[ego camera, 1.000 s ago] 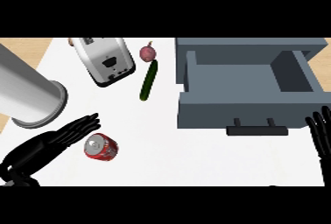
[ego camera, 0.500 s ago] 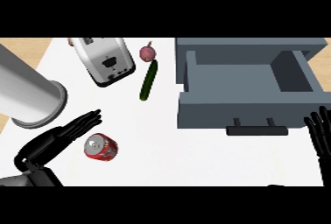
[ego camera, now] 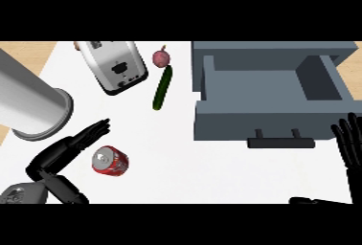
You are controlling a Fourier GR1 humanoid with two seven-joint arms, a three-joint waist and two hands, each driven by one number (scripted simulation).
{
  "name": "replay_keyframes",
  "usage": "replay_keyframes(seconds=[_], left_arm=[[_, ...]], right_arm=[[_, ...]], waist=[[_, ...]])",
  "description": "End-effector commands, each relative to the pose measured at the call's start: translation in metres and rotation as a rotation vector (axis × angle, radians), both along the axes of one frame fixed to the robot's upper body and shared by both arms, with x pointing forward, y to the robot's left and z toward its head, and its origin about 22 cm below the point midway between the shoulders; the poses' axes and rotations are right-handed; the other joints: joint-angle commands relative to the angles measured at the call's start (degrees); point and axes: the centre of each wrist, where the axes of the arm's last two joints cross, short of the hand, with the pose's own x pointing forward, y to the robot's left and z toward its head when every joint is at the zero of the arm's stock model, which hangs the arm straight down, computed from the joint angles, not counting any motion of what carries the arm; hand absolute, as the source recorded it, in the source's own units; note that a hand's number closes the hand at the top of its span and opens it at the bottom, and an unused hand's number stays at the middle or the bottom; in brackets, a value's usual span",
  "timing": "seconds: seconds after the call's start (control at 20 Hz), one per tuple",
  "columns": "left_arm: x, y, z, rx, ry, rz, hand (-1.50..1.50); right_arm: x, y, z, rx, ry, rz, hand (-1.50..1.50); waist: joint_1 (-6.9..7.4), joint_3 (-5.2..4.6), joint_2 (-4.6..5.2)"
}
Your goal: Pick up the can, place it into the drawer and close the drawer
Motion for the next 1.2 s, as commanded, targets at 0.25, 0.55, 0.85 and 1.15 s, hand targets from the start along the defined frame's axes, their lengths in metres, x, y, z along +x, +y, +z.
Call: replay_keyframes(seconds=[0.25, 0.55, 0.85, 1.15], left_arm=[[0.008, 0.022, -0.031, -0.054, 0.013, -0.060, -1.50], [0.012, 0.030, -0.044, -0.034, 0.008, -0.040, -1.50], [0.024, 0.022, -0.052, -0.047, 0.037, -0.015, -1.50], [0.008, 0.015, -0.074, -0.035, 0.047, -0.028, -1.50]], right_arm=[[0.000, 0.007, 0.004, -0.007, -0.009, -0.007, -1.50], [0.001, -0.005, 0.007, -0.002, -0.032, 0.012, -1.50], [-0.004, -0.011, 0.011, -0.001, -0.007, 0.014, -1.50], [-0.009, -0.002, 0.006, 0.014, -0.025, -0.006, -1.50]], waist=[[-0.31, -0.03, 0.11], [-0.54, -0.05, 0.17], [-0.66, -0.03, 0.17], [-0.44, -0.03, 0.13]])
